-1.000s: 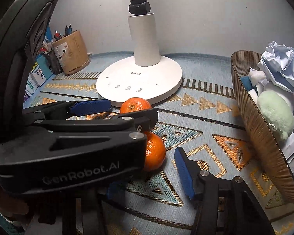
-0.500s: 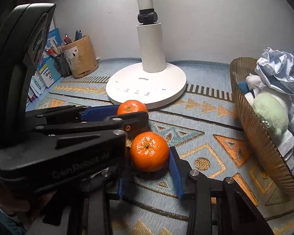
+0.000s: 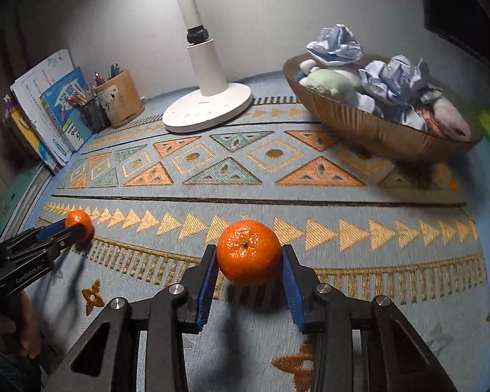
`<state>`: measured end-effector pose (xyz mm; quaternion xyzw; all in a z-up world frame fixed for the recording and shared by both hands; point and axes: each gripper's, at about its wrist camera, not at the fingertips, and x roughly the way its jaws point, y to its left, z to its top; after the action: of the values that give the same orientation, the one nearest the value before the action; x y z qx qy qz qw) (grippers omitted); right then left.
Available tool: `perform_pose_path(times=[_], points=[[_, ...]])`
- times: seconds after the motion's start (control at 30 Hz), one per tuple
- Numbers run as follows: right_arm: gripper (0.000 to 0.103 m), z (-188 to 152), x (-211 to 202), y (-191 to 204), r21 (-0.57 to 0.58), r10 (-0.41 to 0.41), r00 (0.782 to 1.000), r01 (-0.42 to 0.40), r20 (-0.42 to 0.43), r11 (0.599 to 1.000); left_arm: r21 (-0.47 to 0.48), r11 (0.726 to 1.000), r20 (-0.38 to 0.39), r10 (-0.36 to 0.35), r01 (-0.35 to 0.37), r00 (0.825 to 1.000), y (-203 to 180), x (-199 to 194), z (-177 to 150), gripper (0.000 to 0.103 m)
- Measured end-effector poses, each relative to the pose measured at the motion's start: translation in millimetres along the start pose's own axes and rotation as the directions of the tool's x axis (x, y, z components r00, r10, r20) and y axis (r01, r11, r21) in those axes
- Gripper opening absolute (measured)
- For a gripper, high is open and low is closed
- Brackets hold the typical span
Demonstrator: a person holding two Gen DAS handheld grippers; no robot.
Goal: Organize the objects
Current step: 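Grasp a tangerine with the left gripper while the right grasps the other, then carry both tangerines over the bowl and release them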
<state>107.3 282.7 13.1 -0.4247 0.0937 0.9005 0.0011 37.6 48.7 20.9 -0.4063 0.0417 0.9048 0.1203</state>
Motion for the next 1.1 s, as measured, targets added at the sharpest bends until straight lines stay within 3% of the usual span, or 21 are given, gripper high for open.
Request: perform_pose_path(times=[0.13,0.23,0.27,0.43,0.93,1.1], points=[[0.038,-4,4,-3,0.013,0.011,1.000,-0.011,-0.001,1.000,0.016,1.000,0.051,-0.009,0.009,0.999,-1,-6,-2,0.036],[0.063,-4,3,-8,0.040,0.016,1.000,-0.017,0.006,0.999,0.019,1.000,0.043,-0.016,0.015,0.999,-2,-4,-3,0.036],[0.064,-4,2,-8,0.045,-0.010,1.000,0.009,0.020,0.999,0.015,1.000,0.036,-0.017,0.017,0.999,-1,-3,-3,0.037],[0.064,-6,-6,1,0.004,-0.064,0.996,0.064,0.068,0.998,0.014,1.000,0.028,-0.016,0.015,0.999,-2,-1,-4,0.037],[0.064,-7,1,13,-0.071,-0.117,0.992,0.120,0.035,0.990,0.004,0.999,0.030,-0.032,0.032,0.999,-1,-2,-4,0.037],[0.047,-6,7,12,-0.076,-0.103,0.995,0.104,0.006,0.992,0.005,0.999,0.029,-0.032,0.032,0.999,-1,-2,-4,0.037]])
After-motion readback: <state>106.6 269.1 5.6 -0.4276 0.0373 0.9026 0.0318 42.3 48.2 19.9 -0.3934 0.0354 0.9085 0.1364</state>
